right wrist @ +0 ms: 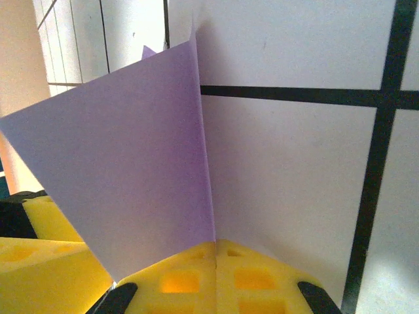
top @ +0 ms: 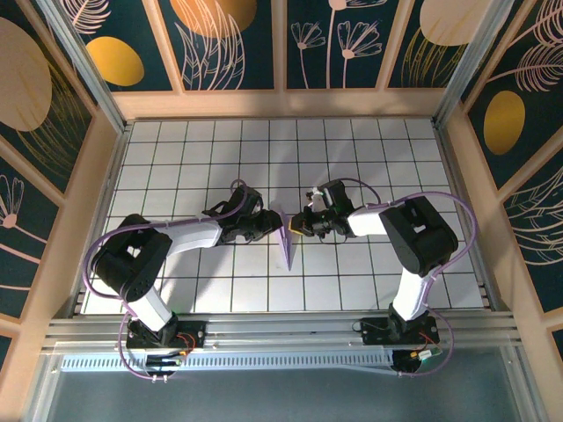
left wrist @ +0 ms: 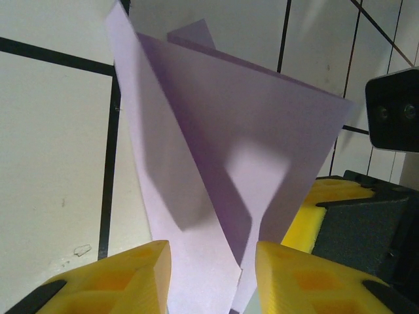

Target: Fold a paper plane with a square sheet of paper (fold left side to right side)

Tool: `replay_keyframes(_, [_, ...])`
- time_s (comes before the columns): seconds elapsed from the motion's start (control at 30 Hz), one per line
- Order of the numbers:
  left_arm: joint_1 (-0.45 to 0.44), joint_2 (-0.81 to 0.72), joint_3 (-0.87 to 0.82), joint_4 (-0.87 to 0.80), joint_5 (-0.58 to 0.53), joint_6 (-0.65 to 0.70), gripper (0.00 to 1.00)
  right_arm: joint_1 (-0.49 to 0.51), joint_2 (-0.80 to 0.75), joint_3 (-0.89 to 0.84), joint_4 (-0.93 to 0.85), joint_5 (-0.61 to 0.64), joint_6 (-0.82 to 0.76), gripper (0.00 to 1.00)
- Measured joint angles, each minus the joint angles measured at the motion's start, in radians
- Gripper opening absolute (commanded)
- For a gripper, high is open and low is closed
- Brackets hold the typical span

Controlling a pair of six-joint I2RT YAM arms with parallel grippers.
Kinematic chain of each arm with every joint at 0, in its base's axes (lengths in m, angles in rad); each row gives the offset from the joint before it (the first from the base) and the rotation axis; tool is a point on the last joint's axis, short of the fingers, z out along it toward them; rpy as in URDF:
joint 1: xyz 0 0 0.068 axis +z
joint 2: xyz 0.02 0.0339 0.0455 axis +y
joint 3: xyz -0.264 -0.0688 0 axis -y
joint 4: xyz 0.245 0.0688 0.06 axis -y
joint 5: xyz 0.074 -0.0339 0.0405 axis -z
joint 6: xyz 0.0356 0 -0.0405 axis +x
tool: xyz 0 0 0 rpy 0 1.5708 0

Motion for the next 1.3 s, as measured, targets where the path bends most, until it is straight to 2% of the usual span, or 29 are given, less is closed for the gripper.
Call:
replay_keyframes(0.17, [0.0,0.005,0.004,0.002,0.003,0.0,0.36,0.001,0.0,0.0,-0.003,0.0,0.0,0.0])
replay_keyframes(0.77, [0.0,0.014,0.005,0.004,-0.004,0.015,0.11,0.003,-0.001,0.013,-0.05,0.046,-0.034,0.0])
replay_keyframes(0.97, [0.0,-0.014,-0.01,0.013,-0.003,0.002,0.02,0.0,-0.034,0.014,-0.082,0.065,-0.051,0.3])
replay_keyframes(1.07, [0.0,-0.023,-0.031,0.034,0.0,-0.018,0.0,-0.007,-0.079,0.021,-0.138,0.097,-0.078,0.43])
replay_keyframes(1.17, [0.0,-0.023,-0.047,0.052,0.0,-0.037,0.0,-0.015,-0.141,0.044,-0.233,0.148,-0.11,0.46])
replay_keyframes(1.3, [-0.009,-0.023,-0.048,0.073,-0.002,-0.063,0.0,-0.012,-0.247,0.091,-0.391,0.226,-0.153,0.43])
